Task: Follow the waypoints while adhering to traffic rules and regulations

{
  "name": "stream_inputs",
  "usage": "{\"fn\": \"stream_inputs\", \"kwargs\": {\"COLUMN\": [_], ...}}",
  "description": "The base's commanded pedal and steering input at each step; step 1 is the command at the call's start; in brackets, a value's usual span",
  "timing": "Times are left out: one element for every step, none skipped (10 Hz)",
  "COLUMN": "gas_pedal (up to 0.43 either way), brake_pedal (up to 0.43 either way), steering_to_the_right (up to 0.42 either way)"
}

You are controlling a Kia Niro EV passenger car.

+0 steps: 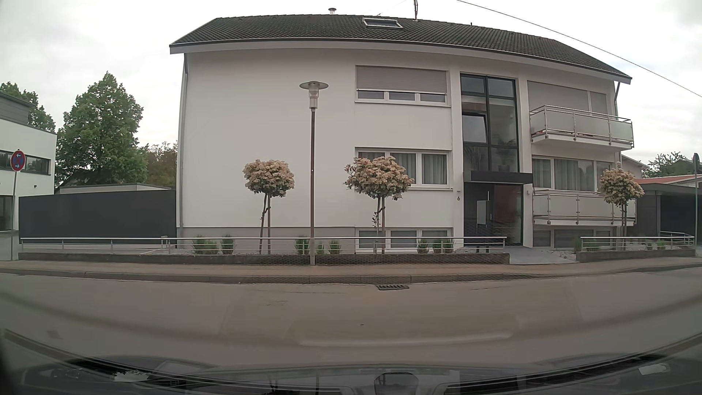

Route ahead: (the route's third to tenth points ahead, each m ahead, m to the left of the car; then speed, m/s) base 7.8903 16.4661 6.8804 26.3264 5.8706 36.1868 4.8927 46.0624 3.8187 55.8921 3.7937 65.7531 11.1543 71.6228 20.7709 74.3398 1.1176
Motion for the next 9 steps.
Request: {"fn": "stream_inputs", "kwargs": {"gas_pedal": [0.000,0.000,0.000,0.000,0.000,0.000,0.000,0.000,0.098], "brake_pedal": [0.085,0.085,0.085,0.055,0.000,0.000,0.000,0.000,0.000], "steering_to_the_right": [-0.362,-0.377,-0.393,-0.409,-0.422,-0.443,-0.465,-0.484,-0.510]}}
